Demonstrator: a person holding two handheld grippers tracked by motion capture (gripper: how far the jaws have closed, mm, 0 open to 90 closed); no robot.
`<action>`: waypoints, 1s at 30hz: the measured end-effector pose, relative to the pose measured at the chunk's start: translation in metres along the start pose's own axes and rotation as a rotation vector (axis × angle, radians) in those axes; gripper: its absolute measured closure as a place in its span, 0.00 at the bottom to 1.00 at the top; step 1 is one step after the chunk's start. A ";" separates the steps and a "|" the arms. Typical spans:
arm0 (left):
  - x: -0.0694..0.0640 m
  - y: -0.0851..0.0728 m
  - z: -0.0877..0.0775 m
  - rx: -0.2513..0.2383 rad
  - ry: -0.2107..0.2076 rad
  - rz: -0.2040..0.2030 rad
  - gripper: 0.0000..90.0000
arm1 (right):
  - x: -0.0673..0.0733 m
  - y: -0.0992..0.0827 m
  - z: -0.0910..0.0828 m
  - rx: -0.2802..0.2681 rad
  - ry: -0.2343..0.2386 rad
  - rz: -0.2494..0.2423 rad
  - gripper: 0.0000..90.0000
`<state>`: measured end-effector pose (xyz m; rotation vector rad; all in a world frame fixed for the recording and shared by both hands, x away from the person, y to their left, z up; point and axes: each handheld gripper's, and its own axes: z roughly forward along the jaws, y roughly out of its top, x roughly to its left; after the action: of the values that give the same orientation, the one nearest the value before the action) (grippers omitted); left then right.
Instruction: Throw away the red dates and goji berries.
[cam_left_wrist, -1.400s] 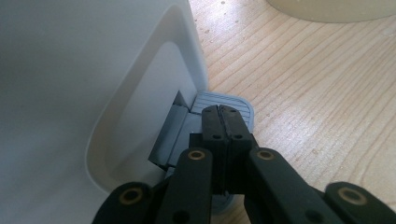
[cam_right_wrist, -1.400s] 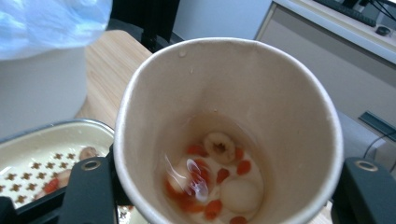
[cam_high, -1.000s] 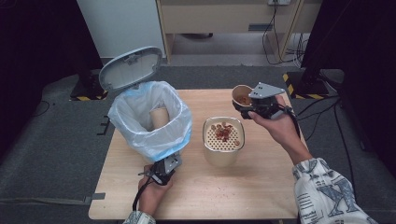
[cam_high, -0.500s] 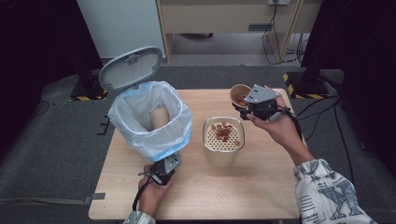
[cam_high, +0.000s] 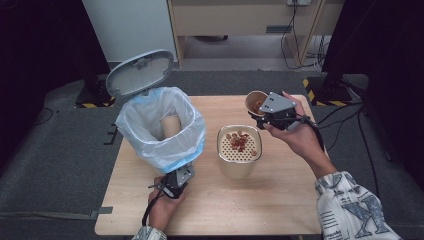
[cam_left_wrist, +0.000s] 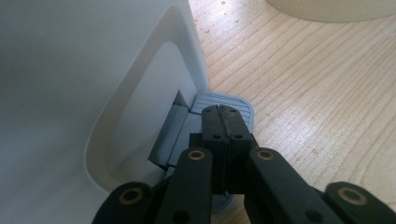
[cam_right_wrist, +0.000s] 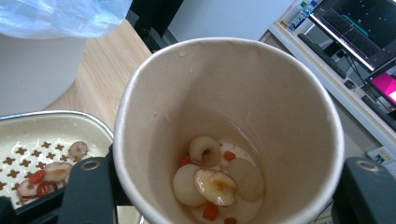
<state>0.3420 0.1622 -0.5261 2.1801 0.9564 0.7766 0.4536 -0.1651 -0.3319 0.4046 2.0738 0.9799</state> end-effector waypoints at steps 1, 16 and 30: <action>0.000 0.000 0.000 0.000 0.000 0.000 0.99 | 0.000 0.001 0.000 0.000 0.001 -0.002 0.38; 0.000 0.000 0.000 0.001 0.000 -0.001 0.99 | 0.009 0.006 0.000 0.003 -0.011 -0.067 0.38; 0.000 0.000 0.000 0.001 0.005 0.000 0.99 | 0.014 0.010 0.000 0.019 -0.029 -0.129 0.38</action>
<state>0.3419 0.1622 -0.5260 2.1798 0.9589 0.7818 0.4445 -0.1511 -0.3319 0.2892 2.0576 0.8735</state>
